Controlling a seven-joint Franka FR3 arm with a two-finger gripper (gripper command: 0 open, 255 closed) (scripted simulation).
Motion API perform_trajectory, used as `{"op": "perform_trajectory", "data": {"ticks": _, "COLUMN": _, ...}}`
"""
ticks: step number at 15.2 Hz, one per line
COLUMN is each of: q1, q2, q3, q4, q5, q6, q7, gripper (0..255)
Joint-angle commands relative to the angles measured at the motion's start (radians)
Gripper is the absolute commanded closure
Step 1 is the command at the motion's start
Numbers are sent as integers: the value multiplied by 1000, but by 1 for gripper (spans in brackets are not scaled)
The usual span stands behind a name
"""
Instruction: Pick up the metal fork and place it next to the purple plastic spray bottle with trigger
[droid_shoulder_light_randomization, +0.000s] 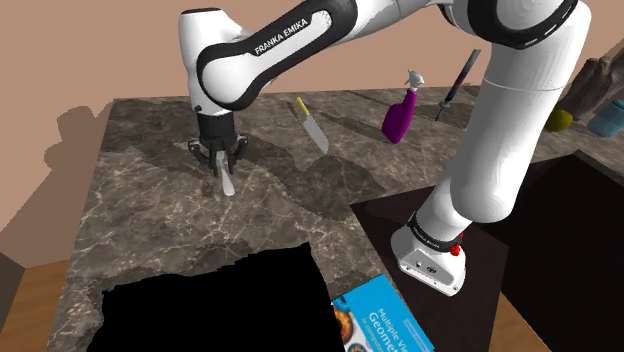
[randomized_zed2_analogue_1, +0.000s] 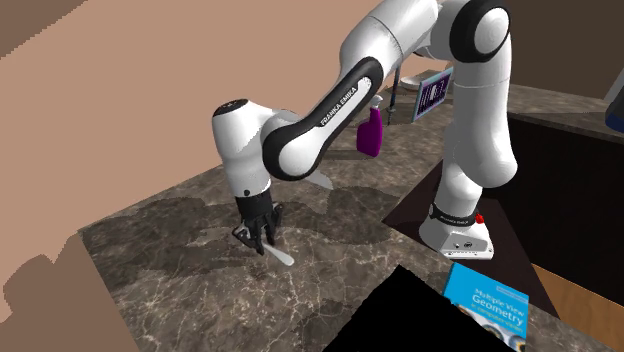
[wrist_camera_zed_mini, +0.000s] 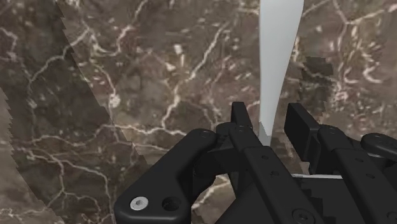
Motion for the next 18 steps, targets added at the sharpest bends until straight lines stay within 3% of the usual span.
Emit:
{"op": "perform_trajectory", "data": {"ticks": 1, "q1": -2, "q2": -13, "q3": 2, "q4": 11, "q5": 4, "q6": -23, "q7": -1, "gripper": 255}}
{"op": "perform_trajectory", "data": {"ticks": 18, "q1": -13, "q2": -109, "q3": 9, "q4": 128, "q5": 34, "q6": -231, "q7": -2, "gripper": 255}}
